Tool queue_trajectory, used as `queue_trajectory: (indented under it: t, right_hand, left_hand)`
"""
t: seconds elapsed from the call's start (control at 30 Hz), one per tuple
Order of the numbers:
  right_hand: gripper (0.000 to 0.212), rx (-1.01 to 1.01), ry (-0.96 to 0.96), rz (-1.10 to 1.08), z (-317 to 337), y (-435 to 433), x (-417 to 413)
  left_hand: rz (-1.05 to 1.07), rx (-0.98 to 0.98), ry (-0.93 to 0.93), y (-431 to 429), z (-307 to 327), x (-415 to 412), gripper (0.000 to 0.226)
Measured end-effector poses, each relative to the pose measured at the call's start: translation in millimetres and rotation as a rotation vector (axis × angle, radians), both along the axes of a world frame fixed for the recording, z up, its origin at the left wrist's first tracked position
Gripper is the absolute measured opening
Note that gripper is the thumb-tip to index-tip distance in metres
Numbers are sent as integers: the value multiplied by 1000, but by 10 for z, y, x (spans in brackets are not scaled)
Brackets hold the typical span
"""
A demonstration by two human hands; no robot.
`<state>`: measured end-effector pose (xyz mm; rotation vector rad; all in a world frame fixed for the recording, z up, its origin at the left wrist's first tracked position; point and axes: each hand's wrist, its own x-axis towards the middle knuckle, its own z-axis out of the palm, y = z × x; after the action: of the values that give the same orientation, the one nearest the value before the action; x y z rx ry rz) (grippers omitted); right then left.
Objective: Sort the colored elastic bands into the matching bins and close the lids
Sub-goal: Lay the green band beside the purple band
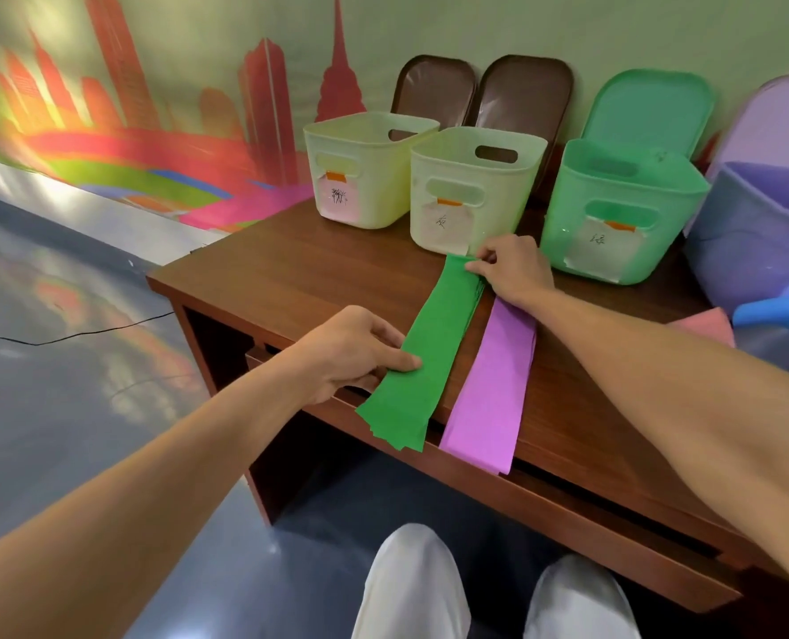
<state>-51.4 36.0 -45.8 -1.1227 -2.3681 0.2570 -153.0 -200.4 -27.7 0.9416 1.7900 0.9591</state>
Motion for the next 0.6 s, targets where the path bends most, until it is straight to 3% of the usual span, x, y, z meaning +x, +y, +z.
queue_trajectory:
  t: [0.27,0.47,0.6]
  right_hand:
    - [25,26,-4,-89,-45,34,-56]
    - [26,56,-50,-107,-61,33,-89]
    - [26,105,-141,-118,7,7,-110]
  left_hand:
    - [-14,7,114,66,-13,0,24]
    - [-63,-25,342,93,3,30,32]
    - [-81,-13,590,104,-14,20,40]
